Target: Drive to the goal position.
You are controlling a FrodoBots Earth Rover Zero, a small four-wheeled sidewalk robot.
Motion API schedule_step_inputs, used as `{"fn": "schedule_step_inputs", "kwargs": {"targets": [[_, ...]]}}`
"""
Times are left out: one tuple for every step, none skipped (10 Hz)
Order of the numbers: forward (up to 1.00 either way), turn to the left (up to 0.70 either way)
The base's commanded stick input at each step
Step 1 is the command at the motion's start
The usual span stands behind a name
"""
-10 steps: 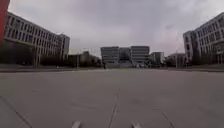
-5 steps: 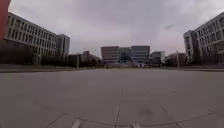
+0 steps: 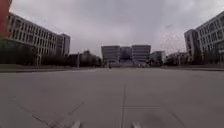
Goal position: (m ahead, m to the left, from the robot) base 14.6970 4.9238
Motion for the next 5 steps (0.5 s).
{"fn": "schedule_step_inputs", "kwargs": {"targets": [[0.7, -0.28], [0.7, -0.1], [0.7, 0.0], [0.7, 0.0], [0.7, 0.0]]}}
